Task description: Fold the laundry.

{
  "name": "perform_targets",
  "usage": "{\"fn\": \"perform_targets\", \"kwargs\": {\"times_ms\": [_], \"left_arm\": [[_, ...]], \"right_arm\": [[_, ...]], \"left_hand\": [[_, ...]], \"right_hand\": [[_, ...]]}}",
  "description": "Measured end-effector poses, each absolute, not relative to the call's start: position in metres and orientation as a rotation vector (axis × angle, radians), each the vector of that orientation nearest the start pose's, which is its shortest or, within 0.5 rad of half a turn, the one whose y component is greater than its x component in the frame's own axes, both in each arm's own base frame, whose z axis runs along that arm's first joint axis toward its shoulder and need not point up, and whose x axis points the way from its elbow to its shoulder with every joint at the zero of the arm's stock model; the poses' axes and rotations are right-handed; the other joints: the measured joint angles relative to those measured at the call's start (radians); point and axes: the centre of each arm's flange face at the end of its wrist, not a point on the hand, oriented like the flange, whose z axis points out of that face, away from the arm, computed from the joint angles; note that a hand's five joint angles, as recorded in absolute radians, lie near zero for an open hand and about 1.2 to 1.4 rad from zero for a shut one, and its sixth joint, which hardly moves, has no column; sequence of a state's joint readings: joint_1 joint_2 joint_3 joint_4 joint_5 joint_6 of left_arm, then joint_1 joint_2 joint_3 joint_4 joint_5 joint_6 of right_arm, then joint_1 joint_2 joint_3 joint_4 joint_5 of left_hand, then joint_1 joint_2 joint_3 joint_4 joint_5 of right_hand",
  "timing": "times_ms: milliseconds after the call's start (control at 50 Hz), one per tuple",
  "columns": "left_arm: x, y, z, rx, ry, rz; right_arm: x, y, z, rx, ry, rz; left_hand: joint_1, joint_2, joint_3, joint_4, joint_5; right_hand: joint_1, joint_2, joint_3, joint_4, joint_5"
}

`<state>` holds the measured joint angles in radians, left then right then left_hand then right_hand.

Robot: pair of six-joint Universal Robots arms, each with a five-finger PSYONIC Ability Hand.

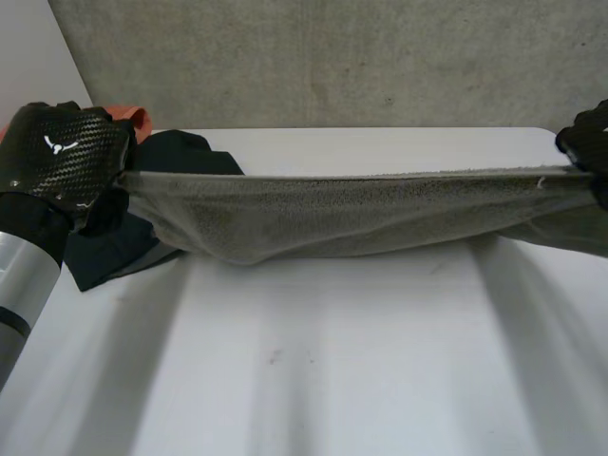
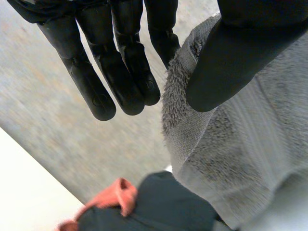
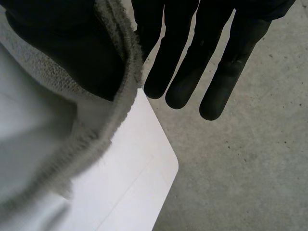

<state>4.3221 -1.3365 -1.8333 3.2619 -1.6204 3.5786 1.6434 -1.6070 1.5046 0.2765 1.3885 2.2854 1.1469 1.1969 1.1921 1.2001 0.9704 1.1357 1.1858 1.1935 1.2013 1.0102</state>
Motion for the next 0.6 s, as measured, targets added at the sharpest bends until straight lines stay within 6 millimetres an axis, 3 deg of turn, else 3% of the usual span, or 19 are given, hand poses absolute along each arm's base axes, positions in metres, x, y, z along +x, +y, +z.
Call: {"fn": "perform_targets", "kwargs": {"times_ms": [60, 140, 260, 340, 400, 440, 460, 480, 500, 520, 600], "left_arm": [[-0.215, -0.191, 0.299, 0.807, 2.031, -2.190], [-0.220, -0.208, 0.272, 0.859, 2.176, -2.036], [-0.241, -0.256, 0.228, 0.918, 2.266, -1.908], [-0.261, -0.297, 0.224, 0.909, 2.189, -2.002], [-0.274, -0.323, 0.233, 0.877, 2.091, -2.119], [-0.289, -0.353, 0.258, 0.806, 1.915, -2.307], [-0.290, -0.356, 0.261, 0.796, 1.892, -2.331], [-0.297, -0.372, 0.283, 0.731, 1.744, -2.465], [-0.298, -0.374, 0.288, 0.717, 1.715, -2.490], [-0.303, -0.386, 0.313, 0.638, 1.542, -2.622], [-0.307, -0.396, 0.363, 0.469, 1.165, -2.849]], "right_arm": [[0.165, -0.256, 0.328, -1.448, 2.357, -2.135], [0.159, -0.260, 0.315, -1.547, 2.432, -1.953], [0.154, -0.288, 0.275, -1.664, 2.511, -1.713], [0.154, -0.314, 0.260, -1.654, 2.518, -1.738], [0.153, -0.335, 0.258, -1.606, 2.513, -1.840], [0.154, -0.363, 0.268, -1.491, 2.474, -2.075], [0.155, -0.366, 0.270, -1.474, 2.466, -2.107], [0.157, -0.383, 0.285, -1.366, 2.393, -2.316], [0.157, -0.385, 0.286, -1.352, 2.381, -2.343], [0.160, -0.398, 0.304, -1.225, 2.260, -2.564], [0.167, -0.417, 0.344, -0.944, 1.892, -2.983]], "left_hand": [[0.000, 0.000, 0.000, 0.000, 0.000], [0.000, 0.000, 0.000, 0.000, 0.000], [0.000, 0.001, 0.001, 0.000, 0.000], [0.000, 0.001, 0.001, 0.000, 0.000], [0.000, 0.001, 0.001, 0.000, 0.000], [0.000, 0.002, 0.001, 0.001, 0.000], [0.000, 0.002, 0.001, 0.001, 0.000], [0.000, 0.002, 0.001, 0.001, 0.000], [0.000, 0.002, 0.001, 0.001, 0.000], [0.000, 0.002, 0.001, 0.001, 0.000], [0.000, 0.002, 0.001, 0.001, 0.000]], "right_hand": [[0.000, 0.000, 0.000, 0.000, 0.000], [0.000, 0.000, 0.000, 0.000, 0.000], [0.000, 0.000, 0.000, 0.000, 0.000], [0.000, 0.000, 0.000, 0.000, 0.000], [0.000, 0.000, 0.000, 0.000, 0.000], [0.000, 0.000, 0.000, 0.000, 0.000], [0.000, 0.000, 0.000, 0.000, 0.000], [0.000, 0.000, 0.001, 0.000, 0.000], [0.000, 0.000, 0.001, 0.000, 0.000], [0.000, 0.000, 0.001, 0.000, 0.001], [0.000, 0.000, 0.001, 0.000, 0.011]]}}
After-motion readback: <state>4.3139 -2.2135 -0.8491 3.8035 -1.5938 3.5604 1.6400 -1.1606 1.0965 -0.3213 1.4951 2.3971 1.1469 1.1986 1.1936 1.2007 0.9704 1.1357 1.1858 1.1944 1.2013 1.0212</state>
